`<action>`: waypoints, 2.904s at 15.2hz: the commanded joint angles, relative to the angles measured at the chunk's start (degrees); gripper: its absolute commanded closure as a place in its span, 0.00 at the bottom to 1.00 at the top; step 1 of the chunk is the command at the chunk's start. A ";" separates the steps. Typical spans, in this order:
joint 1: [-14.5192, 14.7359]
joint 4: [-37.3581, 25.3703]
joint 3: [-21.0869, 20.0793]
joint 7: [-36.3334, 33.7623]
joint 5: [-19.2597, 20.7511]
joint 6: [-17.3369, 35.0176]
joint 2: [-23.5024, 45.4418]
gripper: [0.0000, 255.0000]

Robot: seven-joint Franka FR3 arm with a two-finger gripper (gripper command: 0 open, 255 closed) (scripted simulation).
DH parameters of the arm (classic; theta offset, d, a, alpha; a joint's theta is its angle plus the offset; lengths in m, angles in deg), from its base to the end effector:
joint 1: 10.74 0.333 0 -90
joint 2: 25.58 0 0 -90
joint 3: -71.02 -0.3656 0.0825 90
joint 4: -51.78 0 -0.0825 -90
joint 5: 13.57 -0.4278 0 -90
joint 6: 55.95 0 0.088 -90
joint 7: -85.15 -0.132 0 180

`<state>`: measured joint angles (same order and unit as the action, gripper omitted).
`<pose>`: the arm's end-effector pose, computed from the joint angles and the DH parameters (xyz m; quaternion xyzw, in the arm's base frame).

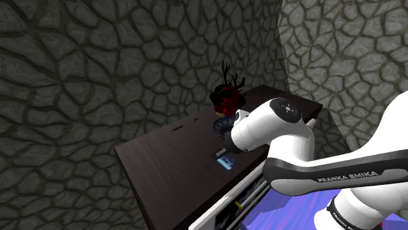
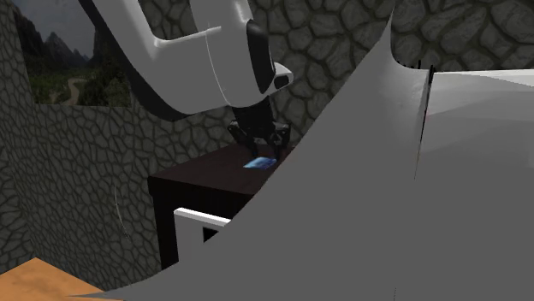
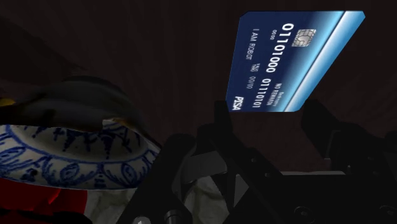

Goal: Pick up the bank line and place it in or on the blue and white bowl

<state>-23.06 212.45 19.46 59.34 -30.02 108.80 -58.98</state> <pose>0.3486 0.2333 0.3608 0.9576 -0.0034 0.2880 0.0031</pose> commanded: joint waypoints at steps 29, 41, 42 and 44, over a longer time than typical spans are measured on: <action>-0.90 -10.97 24.87 21.41 3.33 -12.60 0.57 1.00; -2.83 -9.16 26.59 25.25 4.01 -3.58 8.26 1.00; -2.93 -8.74 26.36 25.16 4.06 -2.64 8.79 1.00; -3.19 -7.94 25.84 24.93 4.20 -0.72 9.91 1.00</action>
<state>-26.05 204.26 45.69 84.52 -25.97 107.14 -49.72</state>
